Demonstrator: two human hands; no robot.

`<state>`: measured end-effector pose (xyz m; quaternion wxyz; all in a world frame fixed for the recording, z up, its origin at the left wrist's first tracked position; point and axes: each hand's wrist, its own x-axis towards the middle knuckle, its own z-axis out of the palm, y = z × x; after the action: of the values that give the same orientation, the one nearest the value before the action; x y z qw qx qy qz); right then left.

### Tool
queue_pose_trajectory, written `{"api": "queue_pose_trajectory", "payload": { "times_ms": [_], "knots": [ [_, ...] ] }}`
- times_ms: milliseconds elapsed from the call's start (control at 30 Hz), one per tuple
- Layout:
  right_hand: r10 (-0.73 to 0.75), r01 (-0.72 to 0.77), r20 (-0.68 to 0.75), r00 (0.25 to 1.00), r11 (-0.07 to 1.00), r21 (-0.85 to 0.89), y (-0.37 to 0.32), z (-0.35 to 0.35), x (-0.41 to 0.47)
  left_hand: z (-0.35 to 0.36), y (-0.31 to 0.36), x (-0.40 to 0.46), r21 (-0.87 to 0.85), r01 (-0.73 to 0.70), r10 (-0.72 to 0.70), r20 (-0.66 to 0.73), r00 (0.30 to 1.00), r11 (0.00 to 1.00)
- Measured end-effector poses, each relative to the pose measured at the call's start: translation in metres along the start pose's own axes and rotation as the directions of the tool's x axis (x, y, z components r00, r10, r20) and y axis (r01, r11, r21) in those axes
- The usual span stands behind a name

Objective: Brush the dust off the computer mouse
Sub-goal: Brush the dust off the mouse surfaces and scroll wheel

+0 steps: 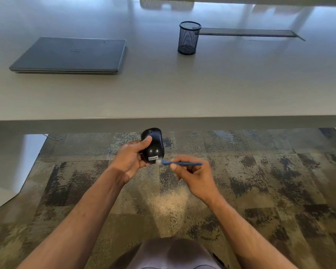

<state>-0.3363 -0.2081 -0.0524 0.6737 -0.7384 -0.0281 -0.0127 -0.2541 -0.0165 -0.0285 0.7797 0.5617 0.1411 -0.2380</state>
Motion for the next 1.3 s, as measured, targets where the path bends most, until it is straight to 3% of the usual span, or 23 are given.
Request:
{"api": "queue_pose_trajectory", "payload": {
  "times_ms": [133,300,367,700,833,1033,1300],
  "knots": [
    [0.004,-0.004,0.037,0.999,1.000,-0.004,0.000,0.004,-0.002,0.002,0.000,-0.002,0.017,0.000,0.000,0.010,1.000,1.000],
    [0.028,-0.021,-0.224,0.974,0.999,0.033,-0.002,-0.016,0.018,0.004,0.001,-0.003,0.012,0.006,-0.006,-0.010,1.000,1.000],
    [0.015,-0.013,-0.259,0.966,1.000,0.007,-0.005,-0.021,0.019,0.004,0.000,-0.003,0.018,0.011,-0.011,-0.011,1.000,1.000],
    [-0.142,0.124,-0.092,0.986,0.976,-0.177,-0.006,0.015,-0.005,0.008,-0.002,0.000,-0.052,0.002,-0.005,-0.055,0.998,0.999],
    [-0.130,0.112,-0.105,0.986,0.979,-0.169,-0.009,0.015,-0.003,0.008,-0.003,-0.002,-0.040,-0.003,0.002,-0.026,1.000,0.999],
    [-0.019,0.002,-0.281,0.959,0.998,-0.061,-0.009,-0.014,0.011,0.001,-0.001,-0.007,0.021,0.010,-0.011,0.030,0.999,1.000],
    [0.104,-0.062,-0.220,0.970,0.980,0.190,-0.010,-0.037,0.038,-0.012,0.000,-0.016,0.206,-0.016,-0.043,0.277,0.960,0.978]
  ]
}}
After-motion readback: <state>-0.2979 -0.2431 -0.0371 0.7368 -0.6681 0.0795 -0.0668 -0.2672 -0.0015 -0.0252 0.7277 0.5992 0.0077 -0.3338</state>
